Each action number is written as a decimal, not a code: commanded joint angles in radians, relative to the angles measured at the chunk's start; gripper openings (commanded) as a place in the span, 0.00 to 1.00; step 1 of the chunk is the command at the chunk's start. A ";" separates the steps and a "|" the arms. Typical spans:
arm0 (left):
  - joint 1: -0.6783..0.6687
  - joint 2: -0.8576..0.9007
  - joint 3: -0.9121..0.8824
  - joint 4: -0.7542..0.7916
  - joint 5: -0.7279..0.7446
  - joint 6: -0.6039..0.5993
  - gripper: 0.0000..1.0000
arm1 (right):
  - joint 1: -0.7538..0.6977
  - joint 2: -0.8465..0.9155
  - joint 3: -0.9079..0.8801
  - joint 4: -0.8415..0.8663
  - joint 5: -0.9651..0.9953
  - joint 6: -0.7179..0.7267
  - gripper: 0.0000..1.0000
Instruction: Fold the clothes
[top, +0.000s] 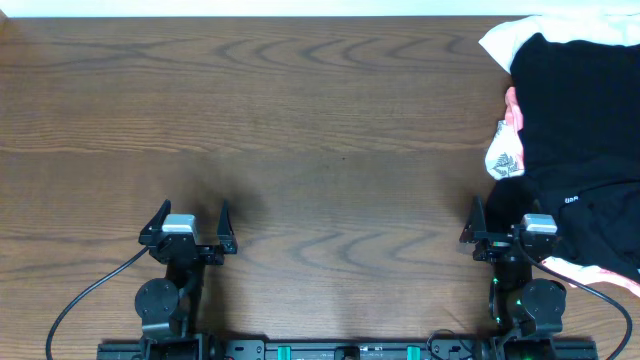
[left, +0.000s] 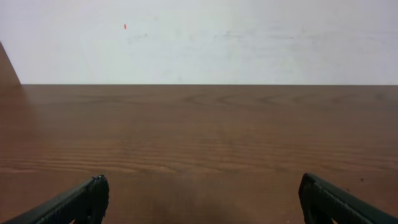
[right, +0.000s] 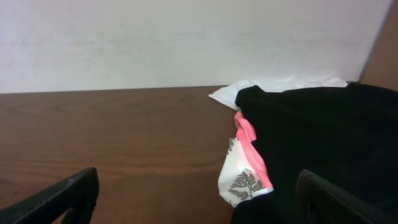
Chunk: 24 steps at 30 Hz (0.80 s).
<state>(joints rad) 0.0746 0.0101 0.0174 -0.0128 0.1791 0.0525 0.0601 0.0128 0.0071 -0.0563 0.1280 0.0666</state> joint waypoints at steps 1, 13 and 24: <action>-0.003 -0.005 -0.013 -0.039 0.011 0.006 0.98 | -0.003 -0.003 -0.002 -0.004 0.006 -0.013 0.99; -0.003 -0.005 -0.013 -0.039 0.011 0.006 0.98 | -0.003 -0.003 -0.002 -0.004 0.006 -0.013 0.99; -0.003 -0.005 -0.013 -0.039 0.011 0.006 0.98 | -0.003 -0.003 -0.002 -0.005 -0.006 -0.012 0.99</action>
<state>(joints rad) 0.0746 0.0101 0.0174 -0.0132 0.1791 0.0525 0.0601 0.0128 0.0071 -0.0563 0.1268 0.0666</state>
